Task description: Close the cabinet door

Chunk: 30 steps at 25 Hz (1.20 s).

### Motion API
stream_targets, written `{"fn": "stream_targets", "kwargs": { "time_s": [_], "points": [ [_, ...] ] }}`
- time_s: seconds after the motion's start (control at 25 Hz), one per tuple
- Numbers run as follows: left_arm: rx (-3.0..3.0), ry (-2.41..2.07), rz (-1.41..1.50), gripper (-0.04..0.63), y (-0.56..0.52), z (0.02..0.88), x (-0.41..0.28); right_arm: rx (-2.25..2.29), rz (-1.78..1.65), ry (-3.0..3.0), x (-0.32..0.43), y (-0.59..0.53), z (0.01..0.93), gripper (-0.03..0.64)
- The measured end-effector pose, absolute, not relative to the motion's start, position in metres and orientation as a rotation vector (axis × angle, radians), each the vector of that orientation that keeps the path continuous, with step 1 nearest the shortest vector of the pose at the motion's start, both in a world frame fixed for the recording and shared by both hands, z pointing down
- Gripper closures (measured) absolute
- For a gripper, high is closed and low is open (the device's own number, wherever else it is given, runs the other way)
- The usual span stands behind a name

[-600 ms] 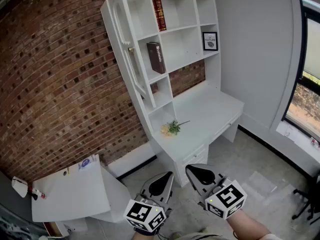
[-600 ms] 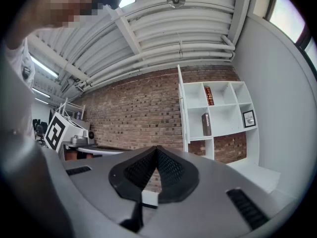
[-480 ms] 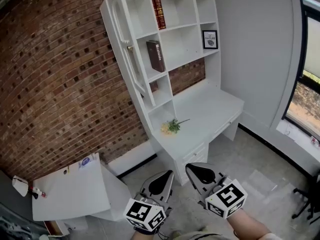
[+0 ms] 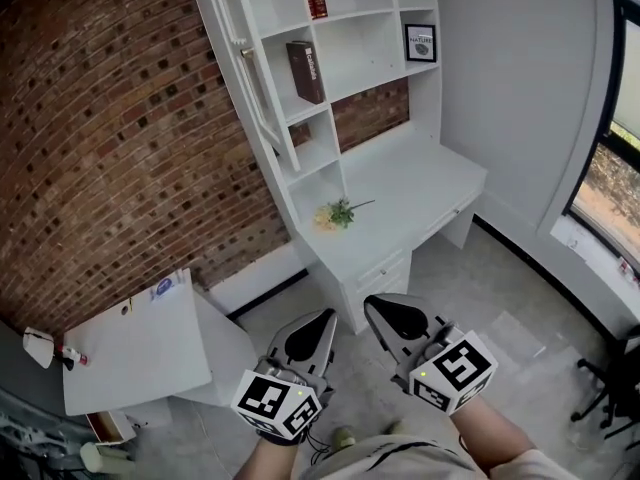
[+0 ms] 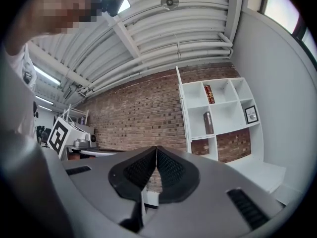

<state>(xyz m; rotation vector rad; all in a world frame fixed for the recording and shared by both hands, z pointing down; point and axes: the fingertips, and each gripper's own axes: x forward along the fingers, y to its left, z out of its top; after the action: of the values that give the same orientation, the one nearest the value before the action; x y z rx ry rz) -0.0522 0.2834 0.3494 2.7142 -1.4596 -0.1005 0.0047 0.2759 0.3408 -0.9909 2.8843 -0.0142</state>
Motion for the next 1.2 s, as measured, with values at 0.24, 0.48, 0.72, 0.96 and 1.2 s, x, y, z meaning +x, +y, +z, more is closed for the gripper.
{"fn": "stream_targets", "kwargs": {
  "time_s": [0.24, 0.48, 0.72, 0.96, 1.2],
  "points": [
    [2.692, -1.51, -0.09, 0.584, 0.269, 0.355, -0.052, -0.964, -0.055, 2.861, 0.02, 0.265, 0.349, 0.597],
    [2.675, -1.552, -0.086, 0.584, 0.261, 0.353, -0.043, -0.938, -0.053, 2.861, 0.037, 0.261, 0.347, 0.597],
    [2.712, -1.588, -0.091, 0.584, 0.236, 0.335, -0.05, -0.924, -0.013, 2.849, 0.036, 0.245, 0.334, 0.597],
    [2.769, -1.638, -0.155, 0.584, 0.188, 0.305, -0.083, -0.929, 0.025, 2.859, 0.011, 0.206, 0.333, 0.597],
    [2.848, -1.627, -0.191, 0.584, 0.119, 0.28, -0.123, -0.923, 0.062, 2.858, -0.04, 0.14, 0.319, 0.597]
  ]
}}
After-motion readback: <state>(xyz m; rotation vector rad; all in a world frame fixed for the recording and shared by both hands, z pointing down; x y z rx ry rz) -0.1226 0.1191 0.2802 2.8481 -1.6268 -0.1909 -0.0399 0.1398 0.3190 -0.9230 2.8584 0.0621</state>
